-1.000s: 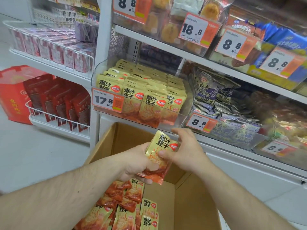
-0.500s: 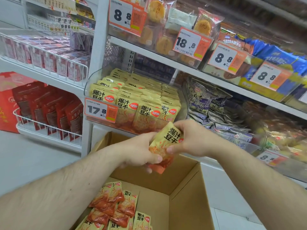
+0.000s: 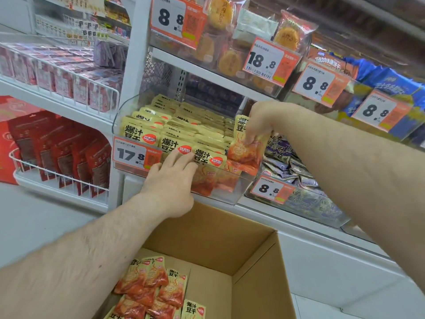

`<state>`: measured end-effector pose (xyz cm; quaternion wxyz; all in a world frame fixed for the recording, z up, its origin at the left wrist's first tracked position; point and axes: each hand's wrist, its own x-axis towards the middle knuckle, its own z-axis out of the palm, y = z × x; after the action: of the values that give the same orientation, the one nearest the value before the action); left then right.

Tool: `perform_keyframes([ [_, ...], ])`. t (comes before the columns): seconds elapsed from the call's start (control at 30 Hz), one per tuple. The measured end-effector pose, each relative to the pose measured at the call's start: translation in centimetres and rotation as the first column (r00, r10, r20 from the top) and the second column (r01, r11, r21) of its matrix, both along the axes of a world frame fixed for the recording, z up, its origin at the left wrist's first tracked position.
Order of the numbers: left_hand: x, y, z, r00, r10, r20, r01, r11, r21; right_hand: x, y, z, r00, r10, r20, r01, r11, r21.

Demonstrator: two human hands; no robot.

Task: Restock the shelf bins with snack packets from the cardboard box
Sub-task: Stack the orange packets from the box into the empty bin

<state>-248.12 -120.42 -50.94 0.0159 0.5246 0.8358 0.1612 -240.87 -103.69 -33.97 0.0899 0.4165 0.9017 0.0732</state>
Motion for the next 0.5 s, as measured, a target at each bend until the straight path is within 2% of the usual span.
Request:
perform_keyframes([
  [0.27, -0.1, 0.0, -0.2, 0.999, -0.008, 0.04, 0.007, 0.999, 0.031, -0.2, 2.0, -5.0, 0.979, 0.179, 0.103, -0.178, 0.984, -0.016],
  [0.4, -0.3, 0.0, -0.5, 0.999, -0.014, 0.033, 0.013, 1.0, 0.019, 1.4, 2.4, -6.7, 0.908, 0.301, 0.29, -0.371, 0.9, 0.228],
  [0.5, -0.4, 0.0, -0.6, 0.999, -0.014, 0.037, 0.013, 1.0, 0.01, 1.8, 2.5, -7.6, 0.866, 0.338, 0.369, -0.463, 0.821, 0.334],
])
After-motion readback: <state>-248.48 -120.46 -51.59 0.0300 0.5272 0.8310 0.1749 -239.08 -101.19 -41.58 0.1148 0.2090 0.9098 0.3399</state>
